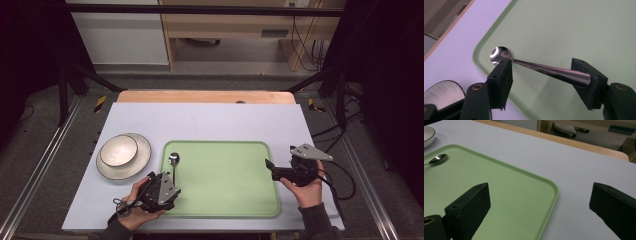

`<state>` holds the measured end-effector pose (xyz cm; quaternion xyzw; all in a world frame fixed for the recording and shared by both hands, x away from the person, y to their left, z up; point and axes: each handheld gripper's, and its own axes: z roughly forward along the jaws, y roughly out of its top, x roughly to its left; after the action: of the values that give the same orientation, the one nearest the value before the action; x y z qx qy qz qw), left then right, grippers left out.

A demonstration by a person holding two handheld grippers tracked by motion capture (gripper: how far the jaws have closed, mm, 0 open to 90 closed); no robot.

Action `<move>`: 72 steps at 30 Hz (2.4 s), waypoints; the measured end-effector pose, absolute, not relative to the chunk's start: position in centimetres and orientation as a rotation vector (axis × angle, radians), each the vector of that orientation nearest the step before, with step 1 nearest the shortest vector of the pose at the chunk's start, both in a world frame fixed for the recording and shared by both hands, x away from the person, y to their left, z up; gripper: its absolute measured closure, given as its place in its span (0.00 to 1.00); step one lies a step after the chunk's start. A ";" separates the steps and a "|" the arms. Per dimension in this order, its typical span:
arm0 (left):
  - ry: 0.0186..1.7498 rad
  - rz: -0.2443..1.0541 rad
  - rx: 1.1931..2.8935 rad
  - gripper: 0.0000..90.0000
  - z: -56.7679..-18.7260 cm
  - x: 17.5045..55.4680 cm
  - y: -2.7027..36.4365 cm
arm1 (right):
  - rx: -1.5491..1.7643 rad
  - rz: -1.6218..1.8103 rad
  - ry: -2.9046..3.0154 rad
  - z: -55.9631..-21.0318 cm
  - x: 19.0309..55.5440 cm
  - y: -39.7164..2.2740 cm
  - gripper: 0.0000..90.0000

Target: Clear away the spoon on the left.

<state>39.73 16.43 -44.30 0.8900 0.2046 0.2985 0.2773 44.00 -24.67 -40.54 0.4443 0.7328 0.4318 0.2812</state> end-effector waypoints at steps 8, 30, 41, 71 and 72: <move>0.562 0.775 2.405 0.33 -44.7 39.8 16.5 | 1.194 1.158 1.964 -40.6 44.0 -24.6 0.04; 0.562 0.734 2.447 0.26 -45.8 39.7 16.3 | 1.189 1.151 1.971 -40.5 44.0 -24.7 0.04; 0.568 0.695 2.430 0.24 -45.8 39.5 16.2 | 1.195 1.156 1.966 -40.5 43.9 -24.7 0.03; 0.859 0.724 2.013 0.26 -42.3 40.2 22.7 | 1.201 1.159 1.930 -40.2 43.8 -25.2 0.03; 0.866 0.723 2.005 0.26 -42.2 40.2 22.9 | 1.203 1.160 1.927 -40.1 43.8 -25.2 0.03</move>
<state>40.23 22.90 -42.24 0.7956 0.3436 0.2870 0.4082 43.79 -25.17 -40.15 0.4512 0.7227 0.4351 0.2912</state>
